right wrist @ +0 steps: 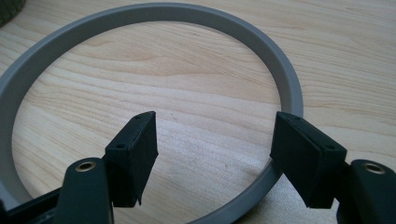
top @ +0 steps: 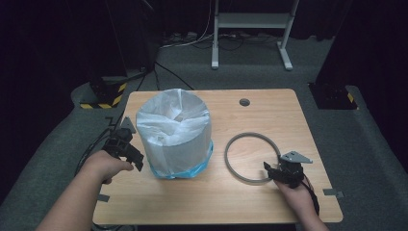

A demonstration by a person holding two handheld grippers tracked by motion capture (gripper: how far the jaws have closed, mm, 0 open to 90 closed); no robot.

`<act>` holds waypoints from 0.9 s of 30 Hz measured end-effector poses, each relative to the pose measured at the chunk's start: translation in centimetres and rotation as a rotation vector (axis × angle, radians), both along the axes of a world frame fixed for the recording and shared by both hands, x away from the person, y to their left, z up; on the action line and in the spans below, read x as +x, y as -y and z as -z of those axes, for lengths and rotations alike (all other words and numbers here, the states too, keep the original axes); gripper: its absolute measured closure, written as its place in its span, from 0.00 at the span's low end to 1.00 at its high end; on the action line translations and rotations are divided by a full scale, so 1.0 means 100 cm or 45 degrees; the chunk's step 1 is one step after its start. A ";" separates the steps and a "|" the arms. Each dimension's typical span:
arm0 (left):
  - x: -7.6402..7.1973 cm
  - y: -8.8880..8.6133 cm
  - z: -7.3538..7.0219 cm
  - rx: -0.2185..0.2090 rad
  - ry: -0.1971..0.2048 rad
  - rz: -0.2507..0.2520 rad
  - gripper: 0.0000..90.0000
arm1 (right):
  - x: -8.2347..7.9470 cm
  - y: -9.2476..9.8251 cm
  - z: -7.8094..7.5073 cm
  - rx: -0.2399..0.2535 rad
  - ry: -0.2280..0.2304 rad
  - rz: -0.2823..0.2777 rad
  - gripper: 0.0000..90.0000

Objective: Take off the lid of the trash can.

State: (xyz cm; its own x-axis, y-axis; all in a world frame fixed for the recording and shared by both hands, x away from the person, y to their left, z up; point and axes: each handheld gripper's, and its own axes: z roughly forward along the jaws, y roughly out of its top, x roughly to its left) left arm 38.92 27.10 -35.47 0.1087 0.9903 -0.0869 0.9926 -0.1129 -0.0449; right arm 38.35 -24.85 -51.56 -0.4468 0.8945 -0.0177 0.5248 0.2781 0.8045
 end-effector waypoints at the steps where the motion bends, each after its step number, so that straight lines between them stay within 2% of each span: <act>1: 0.000 0.000 -0.003 0.001 0.007 -0.002 0.33 | 0.000 0.000 0.000 -0.001 -0.005 0.000 0.35; 8: -0.003 -0.005 -0.023 -0.025 0.012 -0.002 0.34 | -0.002 -0.001 0.000 0.005 -0.010 0.008 0.35; 10: -0.003 -0.006 -0.029 -0.016 0.012 0.008 0.34 | -0.003 0.000 0.001 -0.014 0.002 0.013 0.35; 13: -0.003 -0.006 -0.038 -0.021 0.042 0.010 0.35 | -0.002 0.002 0.000 -0.005 0.002 0.023 0.35; 18: -0.002 0.001 -0.048 -0.022 0.066 0.030 0.38 | -0.001 0.001 -0.001 -0.003 0.007 0.018 0.35; 19: -0.001 0.002 -0.049 -0.040 0.065 0.028 0.38 | -0.001 0.001 -0.001 -0.001 0.006 0.018 0.35; 25: 0.000 0.014 -0.059 -0.009 0.086 0.058 0.38 | -0.003 0.000 0.000 -0.002 0.005 0.015 0.35; 27: 0.001 0.016 -0.061 -0.023 0.088 0.054 0.39 | -0.003 0.000 -0.001 0.002 0.011 0.015 0.36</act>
State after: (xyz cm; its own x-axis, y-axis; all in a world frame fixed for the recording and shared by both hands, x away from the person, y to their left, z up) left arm 38.97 25.49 -29.33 0.1572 0.9830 -0.0954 0.9875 -0.1554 0.0257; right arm 38.02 -24.80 -51.45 -0.4363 0.8996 -0.0198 0.5211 0.2705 0.8095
